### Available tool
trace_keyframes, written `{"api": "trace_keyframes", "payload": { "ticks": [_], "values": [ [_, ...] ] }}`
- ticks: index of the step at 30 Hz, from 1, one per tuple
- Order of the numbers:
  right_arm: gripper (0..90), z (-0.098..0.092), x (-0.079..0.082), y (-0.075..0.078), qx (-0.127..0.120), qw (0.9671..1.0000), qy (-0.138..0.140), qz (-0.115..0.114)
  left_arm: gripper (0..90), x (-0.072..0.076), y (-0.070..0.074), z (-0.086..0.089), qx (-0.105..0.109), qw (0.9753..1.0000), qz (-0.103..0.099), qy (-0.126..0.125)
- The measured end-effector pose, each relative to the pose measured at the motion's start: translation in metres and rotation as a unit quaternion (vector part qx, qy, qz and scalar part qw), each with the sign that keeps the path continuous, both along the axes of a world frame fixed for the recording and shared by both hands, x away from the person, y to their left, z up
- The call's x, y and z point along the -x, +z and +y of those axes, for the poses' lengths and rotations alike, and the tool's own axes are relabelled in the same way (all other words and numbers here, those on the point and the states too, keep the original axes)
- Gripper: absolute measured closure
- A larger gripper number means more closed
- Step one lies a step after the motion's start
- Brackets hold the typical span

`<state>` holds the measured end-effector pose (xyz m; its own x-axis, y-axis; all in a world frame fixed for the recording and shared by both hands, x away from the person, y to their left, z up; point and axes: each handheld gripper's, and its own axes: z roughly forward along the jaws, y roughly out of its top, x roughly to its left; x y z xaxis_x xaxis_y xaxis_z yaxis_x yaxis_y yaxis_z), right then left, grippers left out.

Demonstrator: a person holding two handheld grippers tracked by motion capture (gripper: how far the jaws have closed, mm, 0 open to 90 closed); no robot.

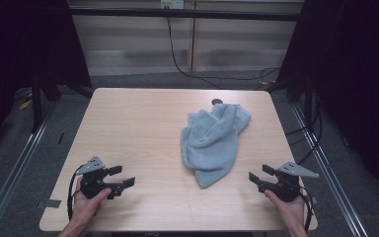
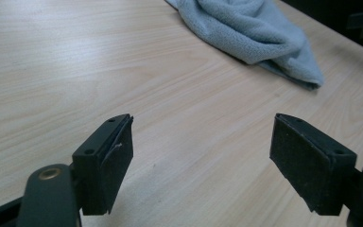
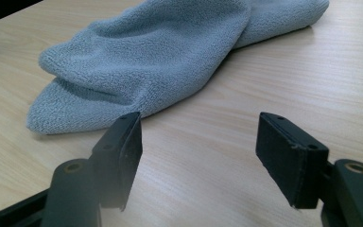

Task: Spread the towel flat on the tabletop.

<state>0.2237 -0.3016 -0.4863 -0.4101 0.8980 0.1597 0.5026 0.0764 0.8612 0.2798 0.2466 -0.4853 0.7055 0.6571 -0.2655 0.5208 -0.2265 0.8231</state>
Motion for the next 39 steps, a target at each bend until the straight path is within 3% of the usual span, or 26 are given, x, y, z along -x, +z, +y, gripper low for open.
{"api": "trace_keyframes", "payload": {
  "ticks": [1, 3, 4, 6, 8, 10, 11, 14, 15, 21, 26, 32, 37, 39],
  "values": [
    [32.3, 0.0, -0.001, 0.0, -0.004, 1.0, 0.0, 0.0, 22.1, -0.001, -0.002, -0.001, -0.002, 1.0, 0.004, 0.005],
    [32.7, -0.001, -0.006, 0.002, -0.009, 0.9999, 0.006, 0.012, 23.6, -0.003, -0.005, -0.001, 0.021, 0.9992, 0.032, 0.005],
    [33.0, -0.001, -0.009, 0.004, -0.009, 0.9997, 0.015, 0.02, 23.9, -0.003, -0.006, -0.001, 0.021, 0.9991, 0.036, 0.006],
    [32.7, 0.003, -0.014, 0.006, -0.002, 0.9995, 0.024, 0.023, 24.8, -0.003, -0.005, -0.002, 0.007, 0.9997, 0.022, 0.009],
    [32.7, 0.012, -0.025, 0.01, 0.003, 0.9985, 0.047, 0.028, 24.8, -0.004, -0.005, -0.002, 0.01, 0.9996, 0.023, 0.015],
    [32.7, 0.014, -0.028, 0.011, 0.004, 0.9982, 0.051, 0.03, 24.8, -0.005, -0.004, -0.004, 0.006, 0.9997, 0.02, 0.012],
    [32.9, 0.019, -0.04, 0.013, -0.004, 0.9977, 0.06, 0.034, 24.8, -0.005, -0.004, -0.004, 0.005, 0.9997, 0.019, 0.012],
    [33.1, 0.022, -0.049, 0.014, -0.009, 0.9974, 0.063, 0.033, 24.8, -0.005, -0.004, -0.006, -0.006, 0.9998, 0.015, 0.008],
    [33.6, 0.024, -0.058, 0.017, -0.011, 0.9972, 0.067, 0.032, 24.8, -0.005, -0.004, -0.006, -0.01, 0.9998, 0.014, 0.007],
    [35.6, 0.034, -0.076, 0.02, -0.005, 0.9963, 0.079, 0.033, 24.7, -0.002, -0.003, -0.006, -0.008, 0.9999, 0.006, 0.001],
    [35.1, 0.048, -0.095, 0.022, -0.001, 0.9942, 0.097, 0.047, 24.7, 0.002, 0.001, -0.004, 0.001, 1.0, -0.002, -0.005],
    [29.8, 0.063, -0.129, 0.018, 0.028, 0.9917, 0.106, 0.067, 24.7, -0.001, 0.0, -0.002, 0.005, 1.0, 0.0, -0.003],
    [26.9, 0.075, -0.151, 0.011, 0.031, 0.9902, 0.11, 0.081, 24.7, -0.002, 0.0, -0.001, 0.002, 1.0, 0.002, -0.001],
    [27.7, 0.083, -0.157, 0.002, 0.063, 0.9875, 0.107, 0.097, 24.7, 0.0, 0.001, -0.002, 0.001, 1.0, -0.001, -0.005]
  ]
}}
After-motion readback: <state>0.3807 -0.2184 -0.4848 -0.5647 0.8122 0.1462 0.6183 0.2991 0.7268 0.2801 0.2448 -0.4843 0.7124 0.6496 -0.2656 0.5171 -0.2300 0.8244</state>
